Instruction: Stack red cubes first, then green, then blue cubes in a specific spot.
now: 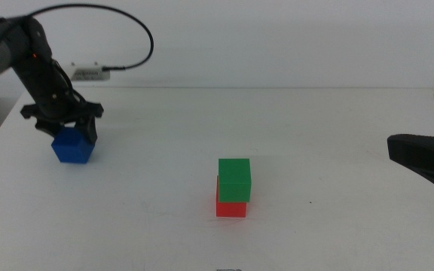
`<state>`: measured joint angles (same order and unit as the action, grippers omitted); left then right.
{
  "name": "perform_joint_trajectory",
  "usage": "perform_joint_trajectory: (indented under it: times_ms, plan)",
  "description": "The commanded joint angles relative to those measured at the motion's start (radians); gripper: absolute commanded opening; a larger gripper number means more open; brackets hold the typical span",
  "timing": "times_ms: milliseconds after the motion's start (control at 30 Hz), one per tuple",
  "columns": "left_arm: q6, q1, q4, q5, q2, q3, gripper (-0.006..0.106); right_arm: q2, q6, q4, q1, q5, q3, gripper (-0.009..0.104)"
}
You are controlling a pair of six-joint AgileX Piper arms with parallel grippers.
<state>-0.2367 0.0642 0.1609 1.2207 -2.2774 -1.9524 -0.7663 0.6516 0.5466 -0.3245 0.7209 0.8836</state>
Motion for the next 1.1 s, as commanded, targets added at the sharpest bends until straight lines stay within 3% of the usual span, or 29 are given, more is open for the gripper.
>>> perform_joint_trajectory:
  times_ms: [0, 267, 433, 567, 833, 1067]
  plan:
    - [0.025, -0.004, 0.037, 0.101, 0.134, -0.014, 0.01, 0.002, 0.009, 0.025, 0.006, -0.055, 0.024, 0.082]
    - [0.194, -0.078, -0.009, 0.098, 0.466, 0.314, 0.005, 0.002, 0.009, 0.025, 0.006, -0.055, 0.024, 0.082]
    - [0.479, -0.223, -0.054, 0.098, 0.627, 0.434, 0.005, 0.002, 0.009, 0.025, 0.006, -0.055, 0.024, 0.082]
    - [0.633, -0.375, -0.086, 0.098, 0.637, 0.384, 0.005, 0.002, 0.009, 0.025, 0.006, -0.055, 0.024, 0.082]
    - [0.734, -0.588, -0.08, 0.098, 0.537, 0.232, 0.005, 0.002, 0.009, 0.025, 0.006, -0.055, 0.024, 0.082]
    - [0.759, -0.7, -0.082, 0.098, 0.449, 0.128, 0.005, 0.002, 0.009, 0.025, 0.006, -0.055, 0.024, 0.082]
